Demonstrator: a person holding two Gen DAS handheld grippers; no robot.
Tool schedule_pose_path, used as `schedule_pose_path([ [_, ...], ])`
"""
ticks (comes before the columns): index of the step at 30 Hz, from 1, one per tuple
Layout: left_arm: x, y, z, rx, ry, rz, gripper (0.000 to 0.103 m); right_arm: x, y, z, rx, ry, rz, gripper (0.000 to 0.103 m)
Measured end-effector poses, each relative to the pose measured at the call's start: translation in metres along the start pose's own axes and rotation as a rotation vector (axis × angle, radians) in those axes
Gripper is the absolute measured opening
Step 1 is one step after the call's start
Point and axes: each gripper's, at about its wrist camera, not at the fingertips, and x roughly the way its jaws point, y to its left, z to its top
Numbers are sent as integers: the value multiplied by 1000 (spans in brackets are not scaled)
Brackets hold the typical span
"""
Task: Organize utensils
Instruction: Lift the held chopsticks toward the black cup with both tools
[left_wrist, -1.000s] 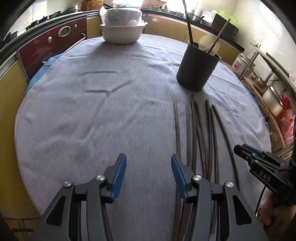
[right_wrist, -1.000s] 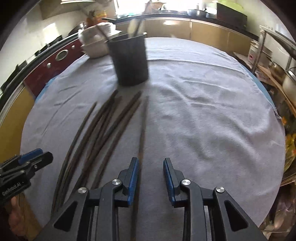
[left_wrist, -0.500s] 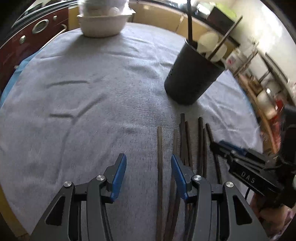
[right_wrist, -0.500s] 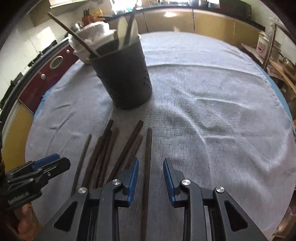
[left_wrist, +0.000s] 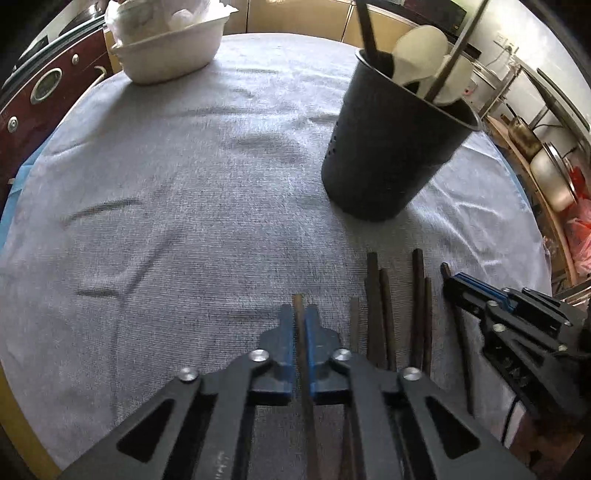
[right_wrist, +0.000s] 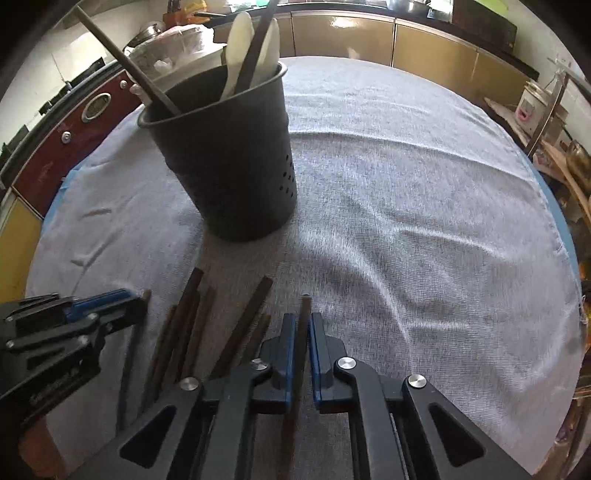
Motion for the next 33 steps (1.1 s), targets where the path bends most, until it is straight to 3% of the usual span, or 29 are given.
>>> schedule_pose_path([
  [4,-14,4,-12,-31,-43,-43,5,-13,-19,-13,76,-39,79,6],
  [8,-51,5,-17,-50,-140,-52,5,-41,-40,-17,154,-128,198,6],
  [13,-100,9,-20,-69,-266,-70,5,-80,-45,-24,194,-252,269,6],
  [21,-140,1,-31,-53,-391,-26,5,-126,-33,-40,159,-426,275,6],
  [33,-181,-23,-37,3,-509,71,5,-172,-23,-45,144,-563,281,6],
])
